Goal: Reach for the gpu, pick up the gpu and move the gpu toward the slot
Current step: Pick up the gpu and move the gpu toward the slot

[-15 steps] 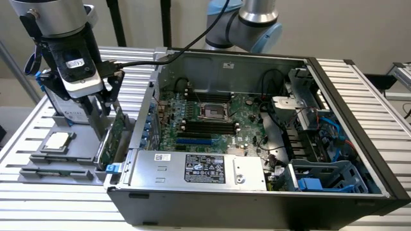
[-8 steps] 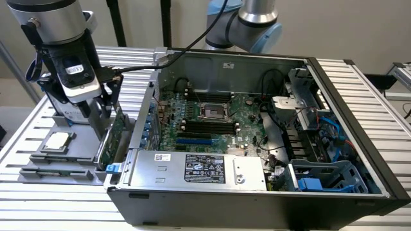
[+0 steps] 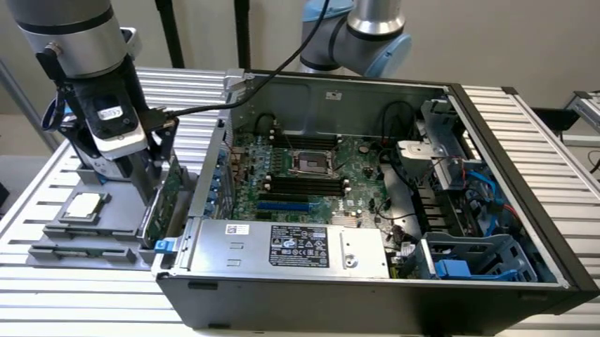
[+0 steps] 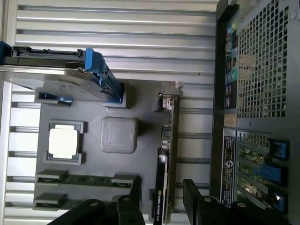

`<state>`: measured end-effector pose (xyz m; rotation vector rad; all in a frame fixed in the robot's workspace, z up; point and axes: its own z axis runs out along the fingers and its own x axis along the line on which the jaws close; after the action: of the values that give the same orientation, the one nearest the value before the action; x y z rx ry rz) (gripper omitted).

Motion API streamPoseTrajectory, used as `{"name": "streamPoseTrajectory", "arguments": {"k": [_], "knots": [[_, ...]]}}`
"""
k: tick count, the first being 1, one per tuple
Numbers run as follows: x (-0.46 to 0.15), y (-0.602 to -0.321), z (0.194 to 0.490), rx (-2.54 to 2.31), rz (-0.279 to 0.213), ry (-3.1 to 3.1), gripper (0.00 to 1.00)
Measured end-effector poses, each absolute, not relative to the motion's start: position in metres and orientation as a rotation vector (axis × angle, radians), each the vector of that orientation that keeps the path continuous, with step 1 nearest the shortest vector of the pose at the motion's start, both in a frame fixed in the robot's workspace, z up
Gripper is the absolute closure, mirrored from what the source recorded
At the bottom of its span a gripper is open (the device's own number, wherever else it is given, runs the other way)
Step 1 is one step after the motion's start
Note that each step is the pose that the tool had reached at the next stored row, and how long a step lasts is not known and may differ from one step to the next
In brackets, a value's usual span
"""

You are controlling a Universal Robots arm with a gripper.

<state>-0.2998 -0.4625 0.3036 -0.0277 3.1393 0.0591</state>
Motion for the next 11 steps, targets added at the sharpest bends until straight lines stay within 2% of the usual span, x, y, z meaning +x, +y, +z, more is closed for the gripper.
{"name": "streamPoseTrajectory", "arguments": {"k": [11], "knots": [[-0.300,-0.462,0.284,-0.016,0.059,3.139,0.52]]}}
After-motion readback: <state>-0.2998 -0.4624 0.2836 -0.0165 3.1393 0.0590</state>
